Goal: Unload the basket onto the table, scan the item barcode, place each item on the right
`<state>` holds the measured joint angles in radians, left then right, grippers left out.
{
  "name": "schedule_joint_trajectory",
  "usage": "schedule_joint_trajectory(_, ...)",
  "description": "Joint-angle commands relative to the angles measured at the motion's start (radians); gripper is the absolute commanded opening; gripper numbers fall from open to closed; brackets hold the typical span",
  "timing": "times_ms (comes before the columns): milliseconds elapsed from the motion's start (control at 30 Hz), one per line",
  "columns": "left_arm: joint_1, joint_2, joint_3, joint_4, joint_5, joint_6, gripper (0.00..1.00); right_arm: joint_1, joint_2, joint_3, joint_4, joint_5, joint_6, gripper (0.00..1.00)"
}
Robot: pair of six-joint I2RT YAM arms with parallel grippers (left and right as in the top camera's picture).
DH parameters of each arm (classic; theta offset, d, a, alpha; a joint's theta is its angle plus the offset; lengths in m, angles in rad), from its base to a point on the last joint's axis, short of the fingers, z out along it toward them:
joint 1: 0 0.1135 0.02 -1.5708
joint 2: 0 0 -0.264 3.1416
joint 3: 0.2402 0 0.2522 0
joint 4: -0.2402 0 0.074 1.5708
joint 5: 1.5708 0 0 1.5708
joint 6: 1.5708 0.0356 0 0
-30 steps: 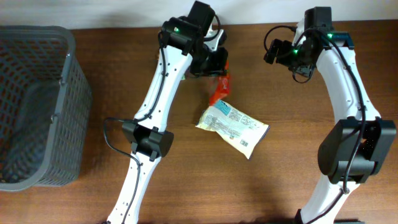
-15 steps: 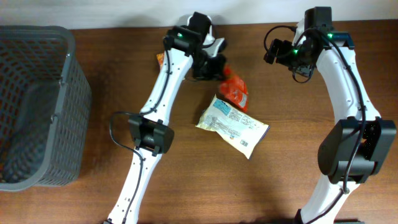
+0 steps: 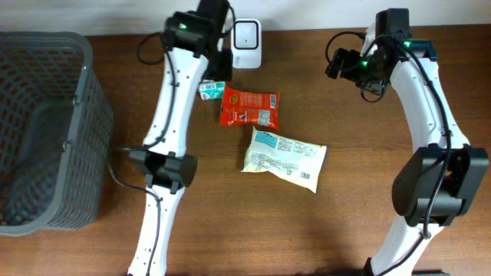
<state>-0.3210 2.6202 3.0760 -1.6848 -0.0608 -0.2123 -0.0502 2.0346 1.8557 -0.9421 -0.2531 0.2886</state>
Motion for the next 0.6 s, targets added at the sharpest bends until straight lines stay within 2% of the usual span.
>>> schedule_joint_trajectory(0,0.090,-0.113,0.014,-0.003,-0.015,-0.024,0.87,-0.003,-0.016,0.006,-0.001,-0.001,0.008,0.98)
schedule_joint_trajectory(33,0.138,-0.120,0.014,-0.003,-0.002,-0.068,0.90,-0.003,-0.016,0.006,-0.001,-0.001,0.008,0.98)
schedule_joint_trajectory(67,0.166,-0.119,0.014,-0.003,0.046,-0.071,0.99,-0.003,-0.016,0.006,-0.001,-0.001,0.008,0.98)
schedule_joint_trajectory(133,0.209,-0.117,-0.014,-0.003,0.136,-0.071,0.99,-0.003,-0.016,0.006,-0.001,-0.001,0.008,0.98)
schedule_joint_trajectory(300,0.206,-0.117,-0.177,-0.003,0.165,-0.045,0.99,-0.003,-0.016,0.006,0.005,-0.013,0.009,0.98)
schedule_joint_trajectory(367,0.204,-0.117,-0.189,-0.004,0.348,0.095,0.99,-0.003,-0.016,0.006,-0.161,-0.140,0.021,0.98)
schedule_joint_trajectory(400,0.204,-0.131,-0.189,-0.003,0.384,0.094,0.99,-0.003,-0.016,0.006,-0.199,-0.211,0.000,0.98)
schedule_joint_trajectory(467,0.204,-0.200,-0.189,-0.004,0.376,0.094,0.99,-0.002,-0.016,0.006,-0.324,-0.209,-0.066,0.98)
schedule_joint_trajectory(567,0.174,-0.350,-0.194,-0.004,0.345,0.094,0.99,-0.002,-0.016,0.006,-0.418,-0.207,-0.117,0.98)
